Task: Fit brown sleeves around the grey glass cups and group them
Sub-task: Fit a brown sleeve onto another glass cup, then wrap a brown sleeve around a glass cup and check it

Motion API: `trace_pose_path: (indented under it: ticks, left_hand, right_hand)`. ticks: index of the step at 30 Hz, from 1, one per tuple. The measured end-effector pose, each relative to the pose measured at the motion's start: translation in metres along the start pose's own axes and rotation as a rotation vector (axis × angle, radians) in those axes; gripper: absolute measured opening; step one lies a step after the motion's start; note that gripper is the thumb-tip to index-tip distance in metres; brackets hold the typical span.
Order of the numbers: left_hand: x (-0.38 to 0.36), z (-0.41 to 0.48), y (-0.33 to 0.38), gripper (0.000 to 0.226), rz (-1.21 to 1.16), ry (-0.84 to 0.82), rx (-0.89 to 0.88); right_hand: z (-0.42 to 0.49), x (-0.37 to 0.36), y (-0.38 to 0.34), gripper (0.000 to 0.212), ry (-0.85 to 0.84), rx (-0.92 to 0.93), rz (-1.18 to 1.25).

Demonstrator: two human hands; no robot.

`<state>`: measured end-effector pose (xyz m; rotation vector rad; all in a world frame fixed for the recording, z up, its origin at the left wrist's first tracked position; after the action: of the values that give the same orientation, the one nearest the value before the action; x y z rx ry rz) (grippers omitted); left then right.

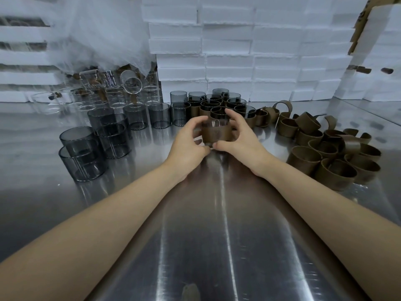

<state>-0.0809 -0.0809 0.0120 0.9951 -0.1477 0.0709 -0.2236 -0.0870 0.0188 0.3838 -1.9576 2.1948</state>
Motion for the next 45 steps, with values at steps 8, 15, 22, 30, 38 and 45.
trace_pose_path:
  ticks: [8,15,22,30,38,45]
  left_hand:
    - [0.019,0.003,-0.001,0.049,1.400,-0.180,0.002]
    - [0.045,0.006,-0.004,0.060,1.626,-0.181,0.304]
    - [0.039,0.006,-0.004,0.047,1.579,-0.172,0.138]
    - [0.022,0.005,0.002,0.041,1.317,-0.213,-0.227]
    - [0.001,-0.004,0.015,0.053,0.923,-0.279,-0.488]
    - [0.013,0.001,0.003,0.094,0.818,-0.076,-0.140]
  right_hand:
    - [0.004,0.011,0.005,0.058,0.255,0.015,-0.371]
    - [0.007,0.021,0.010,0.035,0.448,-0.051,-0.516]
    - [0.008,0.032,0.010,0.054,0.494,-0.075,-0.339]
    - [0.011,0.035,0.012,0.046,0.418,-0.041,-0.195]
    - [0.020,0.026,0.021,0.072,0.149,-0.103,-0.167]
    - [0.016,0.017,0.020,0.044,0.084,0.010,-0.489]
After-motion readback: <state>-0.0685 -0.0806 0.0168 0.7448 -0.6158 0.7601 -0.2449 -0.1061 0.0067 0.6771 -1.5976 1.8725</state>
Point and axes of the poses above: each hand's wrist, its own z-axis towards the middle knuckle, its own x-axis out of the back of the hand, y = z × x, the point moved 3 cm from there along z, towards the middle knuckle, and after that the axes turned 11 degrees about -x, right-handed, at the moved point
